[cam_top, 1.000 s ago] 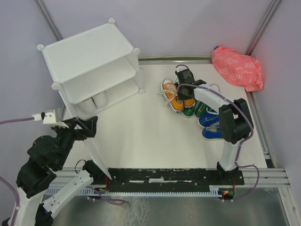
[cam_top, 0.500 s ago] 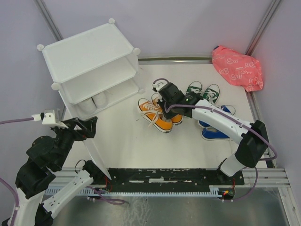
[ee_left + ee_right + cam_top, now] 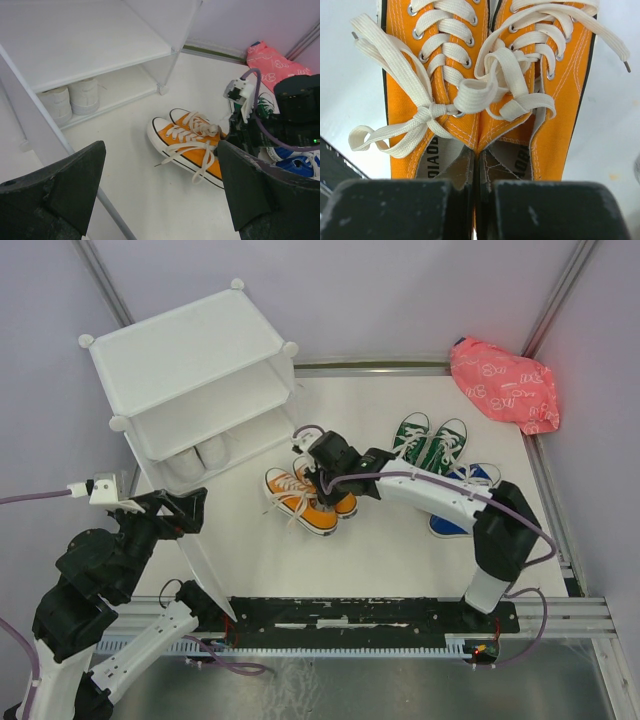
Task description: Place and organize the shoes in the shoe cabinet
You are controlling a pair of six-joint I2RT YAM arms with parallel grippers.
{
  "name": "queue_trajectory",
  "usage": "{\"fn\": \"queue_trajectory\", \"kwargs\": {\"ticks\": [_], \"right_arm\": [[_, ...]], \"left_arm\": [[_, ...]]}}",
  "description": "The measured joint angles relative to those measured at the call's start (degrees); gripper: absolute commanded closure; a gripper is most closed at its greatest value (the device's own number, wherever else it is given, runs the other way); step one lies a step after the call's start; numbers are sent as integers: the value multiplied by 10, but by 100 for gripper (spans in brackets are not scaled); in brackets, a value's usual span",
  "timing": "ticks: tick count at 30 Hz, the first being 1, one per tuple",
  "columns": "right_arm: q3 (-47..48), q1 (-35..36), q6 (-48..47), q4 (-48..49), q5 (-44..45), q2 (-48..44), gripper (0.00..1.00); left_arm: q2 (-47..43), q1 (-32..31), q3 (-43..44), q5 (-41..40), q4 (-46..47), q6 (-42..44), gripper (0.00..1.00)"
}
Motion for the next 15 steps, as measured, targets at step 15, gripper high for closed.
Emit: {"fn": "queue_trajectory", "kwargs": {"ticks": [15], "right_arm": [[161,4,-16,125,-6,213,98]], "left_arm": [[0,0,2,-7,-4,0,1]]}}
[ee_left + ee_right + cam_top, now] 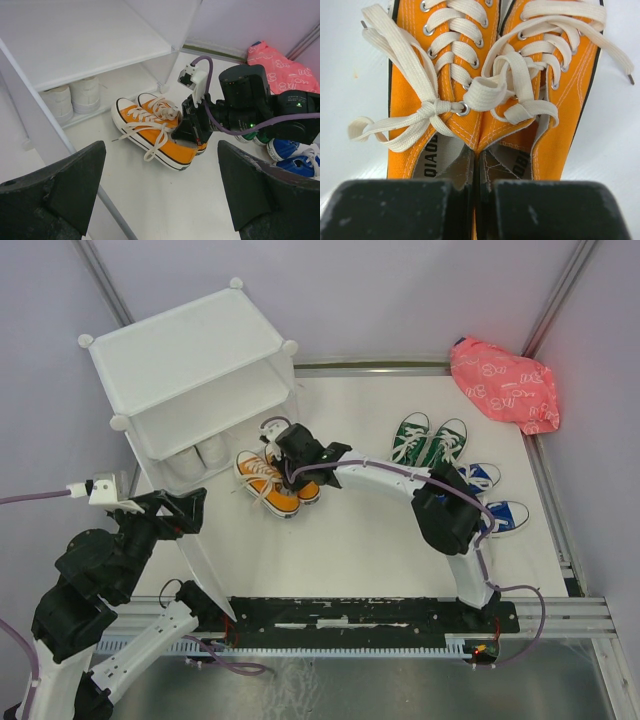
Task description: Place and organize the shoes in the shoe cabinet
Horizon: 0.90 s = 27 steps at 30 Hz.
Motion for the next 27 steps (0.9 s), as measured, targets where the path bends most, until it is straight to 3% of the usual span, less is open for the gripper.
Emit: {"fn": "queue_trajectory", "kwargs": {"ticks": [13,27], "right_arm": [[96,5,7,-11,7,63,98],[-46,1,-20,20,54,-51,98]], "left_arm": [[1,0,0,-4,0,0,1],[1,0,-4,-4,7,0,1]]}}
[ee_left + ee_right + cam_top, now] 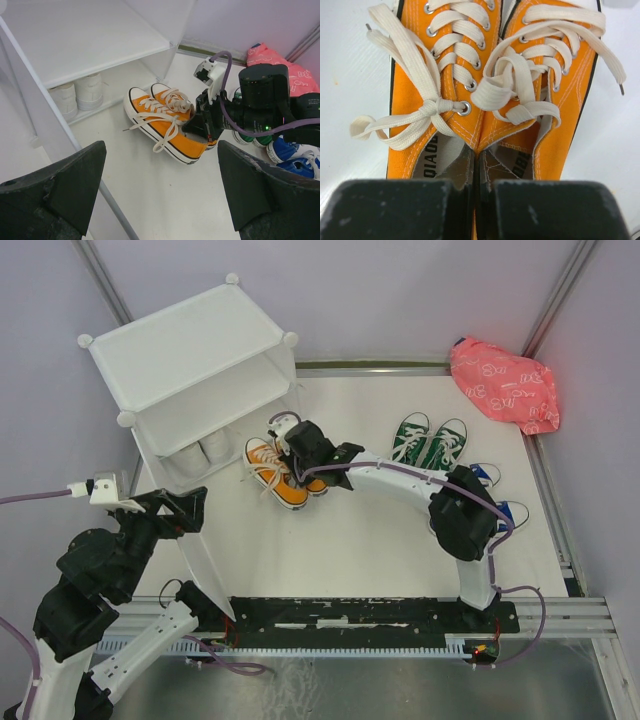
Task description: Place and organize the shoes in the shoe cabinet
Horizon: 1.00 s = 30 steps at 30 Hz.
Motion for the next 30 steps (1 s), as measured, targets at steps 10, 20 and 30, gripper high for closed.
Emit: {"fn": "queue_trajectory", "kwargs": {"ticks": [10,20,30], "right_arm": [[23,2,-57,44,5,12,98],[181,-37,-85,80,6,176,98],[341,-95,-44,126,-27,308,98]], "left_arm": [[-1,0,-2,0,3,0,1],[0,0,-5,-1,7,0,1],[20,0,-9,-2,21,0,1]]}}
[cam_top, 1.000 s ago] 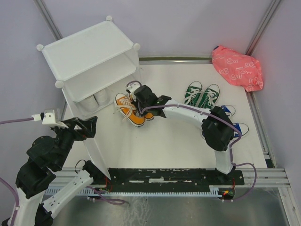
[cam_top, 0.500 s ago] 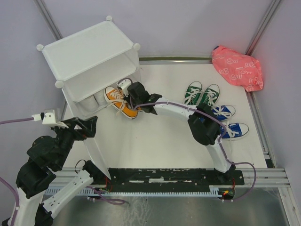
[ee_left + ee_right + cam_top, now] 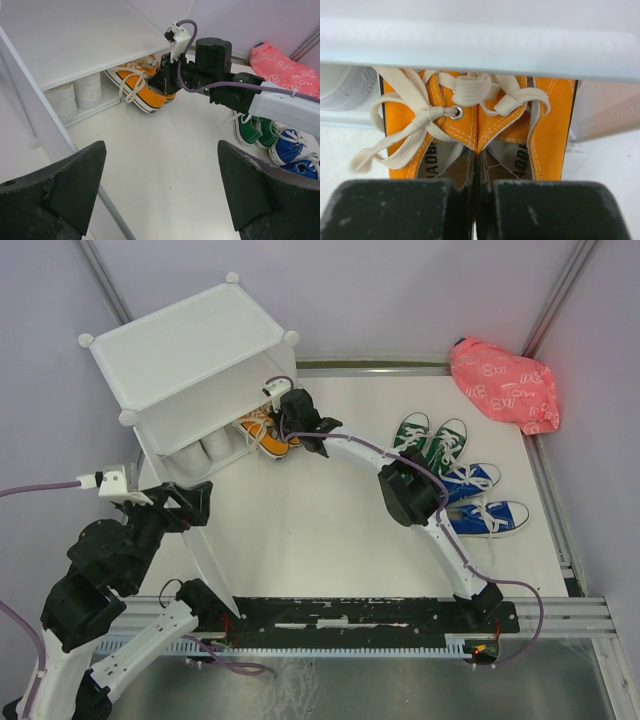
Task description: Place and organize the shoes in the shoe cabinet
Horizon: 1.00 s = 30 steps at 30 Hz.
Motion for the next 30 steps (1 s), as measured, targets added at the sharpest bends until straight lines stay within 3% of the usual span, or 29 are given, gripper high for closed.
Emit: {"fn": "queue_trajectory", "kwargs": {"ticks": [8,12,14,21,23,30], "right_arm": [[-51,7,42,89,5,1,98],[-4,4,62,88,5,26,98],[38,3,73,87,5,51,87],[91,3,92,143,27,83,20],[67,3,93,163,29,71,12],[-78,3,96,241,29,-13,5]], "left_arm": [[9,0,-2,-2,7,0,1],[12,0,-2,-1,10,0,1],[12,0,-2,-2,10,0,1],[12,0,-2,-2,10,0,1],[12,0,-2,-2,10,0,1],[12,0,-2,-2,10,0,1]]}}
